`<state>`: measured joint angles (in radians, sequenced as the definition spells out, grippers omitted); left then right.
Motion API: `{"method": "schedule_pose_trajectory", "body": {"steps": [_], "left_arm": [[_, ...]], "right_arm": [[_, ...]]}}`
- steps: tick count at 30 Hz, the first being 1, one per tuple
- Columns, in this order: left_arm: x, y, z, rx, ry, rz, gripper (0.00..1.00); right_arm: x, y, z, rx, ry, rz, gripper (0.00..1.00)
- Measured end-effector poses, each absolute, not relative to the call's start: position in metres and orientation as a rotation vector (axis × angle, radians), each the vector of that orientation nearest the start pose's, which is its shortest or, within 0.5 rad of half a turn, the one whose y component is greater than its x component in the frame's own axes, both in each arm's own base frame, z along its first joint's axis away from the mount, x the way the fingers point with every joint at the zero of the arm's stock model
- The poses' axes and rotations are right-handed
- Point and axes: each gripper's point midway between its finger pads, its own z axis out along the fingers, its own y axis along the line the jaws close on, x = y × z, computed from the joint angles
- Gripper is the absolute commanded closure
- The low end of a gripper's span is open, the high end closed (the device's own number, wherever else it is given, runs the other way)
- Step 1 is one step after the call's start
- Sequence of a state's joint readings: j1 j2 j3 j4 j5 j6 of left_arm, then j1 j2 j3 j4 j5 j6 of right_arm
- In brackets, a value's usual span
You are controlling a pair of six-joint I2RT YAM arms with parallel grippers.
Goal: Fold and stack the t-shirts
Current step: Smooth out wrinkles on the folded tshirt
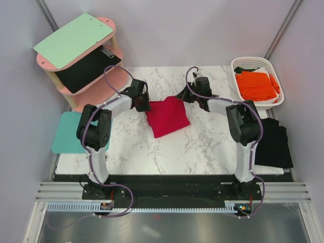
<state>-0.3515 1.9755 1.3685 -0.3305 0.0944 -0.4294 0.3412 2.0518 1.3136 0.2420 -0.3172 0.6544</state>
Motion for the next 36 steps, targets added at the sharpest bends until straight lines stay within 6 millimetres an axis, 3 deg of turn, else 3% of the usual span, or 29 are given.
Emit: {"method": "schedule_pose_trajectory", "body": {"steps": [4,7,8,10,11,12,14,18,20,22,23,24,26,29,33,36], "left_arm": [[0.44,-0.194,0.038,-0.068,2.56,-0.427,0.98],[0.443,-0.194,0.035,-0.071,2.556,-0.428,0.94],[0.444,-0.194,0.035,-0.071,2.553,-0.429,0.87],[0.444,-0.194,0.035,-0.071,2.552,-0.429,0.76],[0.445,-0.195,0.035,-0.069,2.548,-0.43,0.53],[0.445,-0.194,0.036,-0.065,2.547,-0.428,0.42],[0.441,-0.19,0.035,-0.055,2.548,-0.412,0.19],[0.422,-0.181,0.044,-0.058,2.547,-0.402,0.11],[0.414,-0.177,0.055,-0.057,2.526,-0.407,0.15],[0.41,-0.176,0.068,-0.055,2.497,-0.416,0.36],[0.409,-0.176,0.075,-0.054,2.473,-0.423,0.85],[0.408,-0.176,0.082,-0.055,2.454,-0.431,0.98],[0.409,-0.177,0.092,-0.057,2.419,-0.447,0.98],[0.416,-0.182,0.097,-0.049,2.384,-0.473,0.98],[0.427,-0.195,0.086,-0.047,2.398,-0.529,0.98],[0.442,-0.209,0.068,-0.051,2.419,-0.585,0.98]], "right_arm": [[0.517,0.253,0.061,0.198,2.188,0.906,0.93],[0.533,0.25,0.036,0.243,2.213,0.882,0.63],[0.536,0.25,0.03,0.26,2.218,0.883,0.47],[0.541,0.25,0.037,0.264,2.194,0.888,0.33],[0.543,0.248,0.043,0.257,2.175,0.871,0.12],[0.545,0.244,0.049,0.256,2.153,0.837,0.02],[0.54,0.227,0.056,0.266,2.137,0.758,0.02],[0.523,0.199,0.082,0.247,2.107,0.643,0.02],[0.522,0.195,0.105,0.224,2.066,0.629,0.02],[0.52,0.197,0.129,0.191,2.024,0.653,0.16],[0.519,0.201,0.138,0.17,2.006,0.677,0.64],[0.518,0.207,0.144,0.147,1.992,0.715,0.96],[0.513,0.222,0.148,0.105,1.984,0.808,1.0],[0.504,0.246,0.136,0.07,2.004,0.967,1.0],[0.492,0.275,0.083,0.084,2.102,1.184,1.0],[0.477,0.286,0.043,0.153,2.197,1.31,1.0]]}}
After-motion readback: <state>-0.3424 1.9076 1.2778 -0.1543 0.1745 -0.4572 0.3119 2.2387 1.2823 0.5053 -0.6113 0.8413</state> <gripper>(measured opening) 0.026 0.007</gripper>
